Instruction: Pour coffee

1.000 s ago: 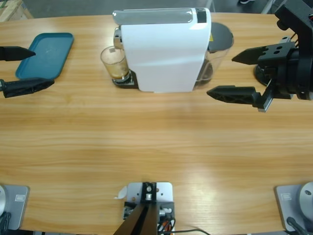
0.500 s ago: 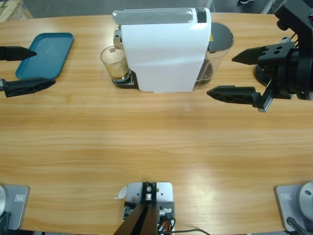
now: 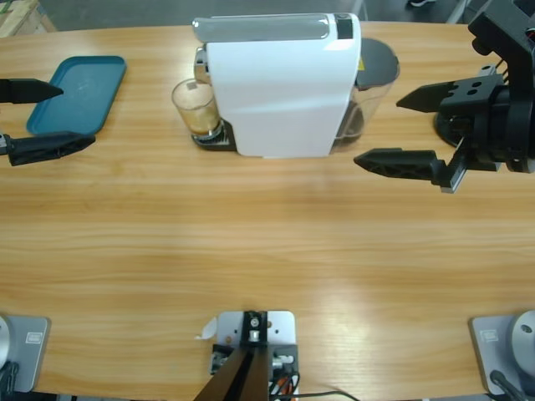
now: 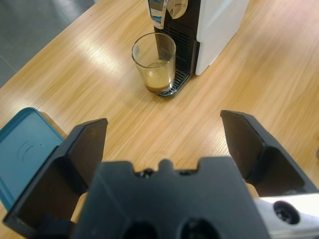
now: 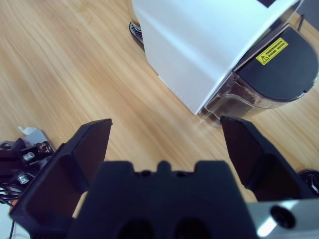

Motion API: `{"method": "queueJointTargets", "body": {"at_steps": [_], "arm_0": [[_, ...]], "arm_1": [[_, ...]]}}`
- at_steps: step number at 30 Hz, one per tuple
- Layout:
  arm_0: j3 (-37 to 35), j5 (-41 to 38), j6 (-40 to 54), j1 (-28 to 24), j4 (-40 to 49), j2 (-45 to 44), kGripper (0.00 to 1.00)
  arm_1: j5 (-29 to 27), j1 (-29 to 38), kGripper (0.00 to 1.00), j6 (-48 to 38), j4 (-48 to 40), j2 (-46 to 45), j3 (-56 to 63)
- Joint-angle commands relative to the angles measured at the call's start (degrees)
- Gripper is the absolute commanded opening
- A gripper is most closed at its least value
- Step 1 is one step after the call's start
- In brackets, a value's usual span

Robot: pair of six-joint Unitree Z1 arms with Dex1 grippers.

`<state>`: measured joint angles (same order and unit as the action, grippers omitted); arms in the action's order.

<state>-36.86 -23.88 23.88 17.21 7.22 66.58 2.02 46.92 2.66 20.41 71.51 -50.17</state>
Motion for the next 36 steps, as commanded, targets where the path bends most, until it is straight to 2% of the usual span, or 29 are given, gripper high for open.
{"method": "queueJointTargets", "body": {"at_steps": [1,24,29,36], "arm_0": [[2.0,-1.3,0.7,0.5,-0.7,1.7,0.991],[2.5,-1.6,0.4,2.0,-1.1,1.0,0.987],[2.1,-2.2,0.6,2.1,-3.2,4.0,0.987],[0.3,-5.7,2.1,2.1,-9.9,13.3,0.987]], "arm_1": [[-1.0,0.5,1.0,0.5,-0.1,-0.2,1.9],[-0.9,0.5,1.0,0.5,-0.5,-1.5,2.1],[-0.8,0.5,1.0,0.6,-0.6,-1.5,2.3],[-0.6,0.5,1.0,0.6,-0.1,-1.5,1.9]]}}
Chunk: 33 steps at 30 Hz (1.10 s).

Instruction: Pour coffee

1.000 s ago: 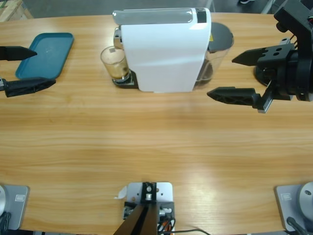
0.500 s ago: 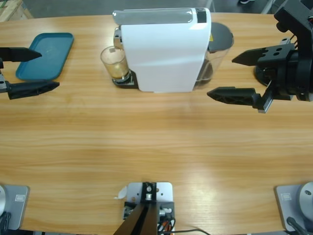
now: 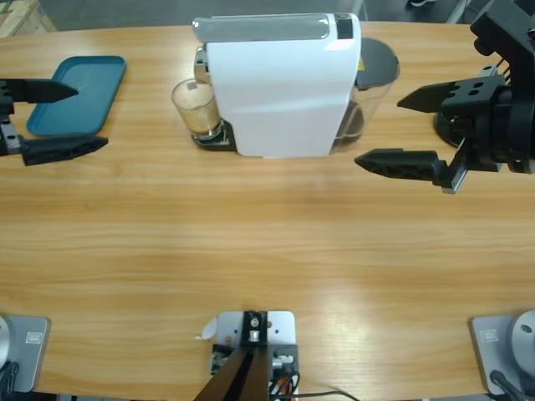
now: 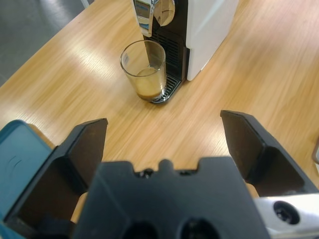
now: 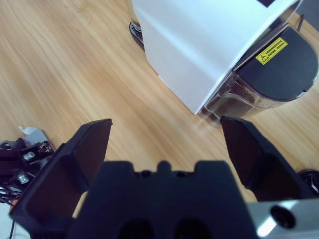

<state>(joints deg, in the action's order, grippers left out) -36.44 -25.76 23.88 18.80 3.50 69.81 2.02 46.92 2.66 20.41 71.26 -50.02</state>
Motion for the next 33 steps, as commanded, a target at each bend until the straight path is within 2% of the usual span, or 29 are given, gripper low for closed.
{"method": "queueJointTargets", "body": {"at_steps": [1,8,16,33], "arm_0": [[-0.2,-3.9,2.7,0.5,-7.1,11.0,0.987],[-0.9,-5.0,6.2,0.7,-13.7,19.5,0.987],[-5.9,-6.8,7.1,1.0,-16.6,28.7,0.987],[-12.7,-9.3,7.0,2.7,-16.9,37.4,0.987]], "arm_1": [[-0.6,0.5,1.0,0.6,0.1,-1.2,1.7],[-0.4,0.5,1.0,0.9,2.2,-1.1,0.8],[-0.1,-1.1,1.0,1.0,1.5,0.4,1.1],[0.4,-2.7,1.0,1.5,0.1,2.7,1.3]]}}
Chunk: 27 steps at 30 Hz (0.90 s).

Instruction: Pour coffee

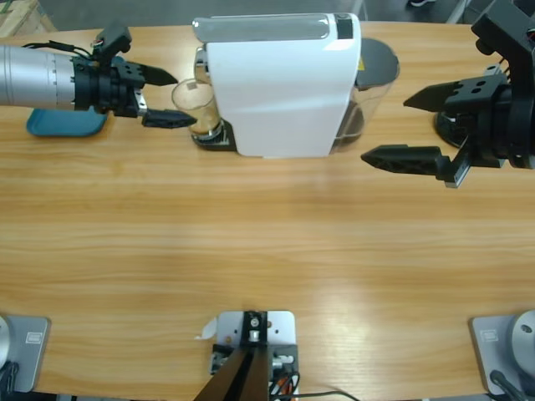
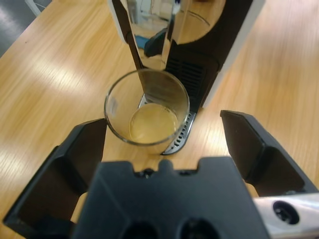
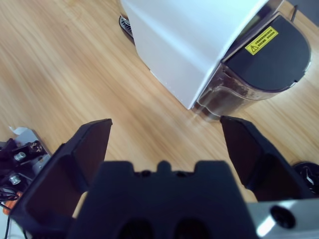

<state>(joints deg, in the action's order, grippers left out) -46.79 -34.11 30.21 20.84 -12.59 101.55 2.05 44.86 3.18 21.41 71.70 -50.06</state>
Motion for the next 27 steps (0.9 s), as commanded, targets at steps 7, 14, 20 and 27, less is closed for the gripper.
{"method": "queueJointTargets", "body": {"at_steps": [7,14,20,27], "arm_0": [[-4.0,-0.8,1.1,1.3,-0.9,8.4,0.991],[-5.1,0.3,1.1,1.6,-0.9,9.3,0.991],[-5.6,1.1,0.9,1.9,-0.9,9.8,0.563],[-5.7,0.7,-0.3,1.9,-1.0,9.9,0.269]], "arm_1": [[0.9,-1.2,1.0,1.0,-1.5,3.2,1.4],[1.8,-1.8,1.0,1.1,-1.8,3.6,1.5],[2.2,-2.0,1.0,1.2,-2.3,4.2,1.4],[2.4,-2.1,1.0,1.2,-2.3,3.8,1.5]]}}
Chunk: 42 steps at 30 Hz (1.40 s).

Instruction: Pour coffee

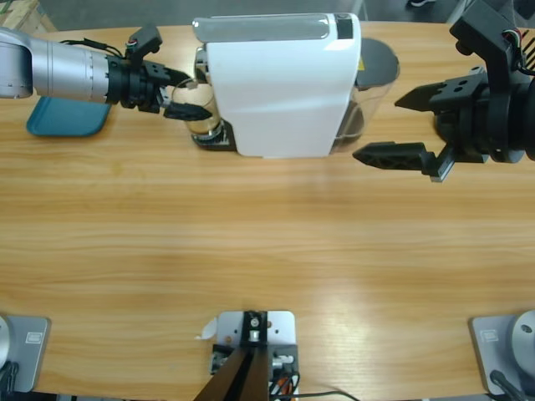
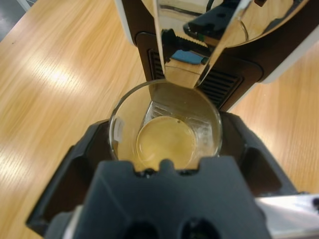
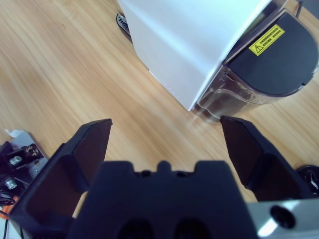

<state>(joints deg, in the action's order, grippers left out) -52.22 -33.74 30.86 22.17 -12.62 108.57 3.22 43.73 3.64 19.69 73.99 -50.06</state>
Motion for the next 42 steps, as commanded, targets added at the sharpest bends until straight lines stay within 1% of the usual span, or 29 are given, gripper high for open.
{"method": "queueJointTargets", "body": {"at_steps": [1,2,3,11,17,21,27,31,36,42], "arm_0": [[-0.3,0.3,-1.0,0.6,-1.0,2.9,0.178],[-0.2,0.3,-1.0,0.6,-1.0,2.9,0.049],[-0.1,0.4,-0.9,0.6,-1.0,2.8,0.0],[0.7,-0.7,-0.9,0.6,-2.3,2.8,0.0],[2.0,2.3,-1.4,0.6,-2.2,1.5,0.0],[3.9,6.0,-2.2,-0.1,-2.2,-1.6,0.0],[7.3,11.8,-5.7,-6.1,-2.2,-6.6,0.0],[10.0,17.2,-9.0,-11.0,-2.2,-10.6,0.0],[13.1,18.7,-12.4,-17.1,-4.0,-13.4,0.0],[14.0,20.2,-14.4,-24.6,-5.9,-12.7,0.0]], "arm_1": [[1.3,-0.9,1.0,0.8,-0.7,1.6,1.5],[1.5,-1.0,1.0,0.8,-0.7,1.7,1.5],[1.6,-1.0,1.0,0.8,-0.7,1.8,1.5],[1.6,-1.0,1.0,0.8,-0.9,1.8,1.6],[1.6,-1.0,1.0,0.8,-0.9,1.8,1.6],[1.6,-1.0,1.0,0.8,-1.1,2.0,1.2],[1.5,-1.0,1.0,1.2,-1.2,2.8,-0.2],[1.4,-1.0,1.0,1.2,-1.7,3.2,-0.3],[1.5,-1.0,1.0,1.2,-1.8,3.3,-0.2],[1.6,-1.0,1.0,1.2,-1.8,3.8,-0.5]]}}
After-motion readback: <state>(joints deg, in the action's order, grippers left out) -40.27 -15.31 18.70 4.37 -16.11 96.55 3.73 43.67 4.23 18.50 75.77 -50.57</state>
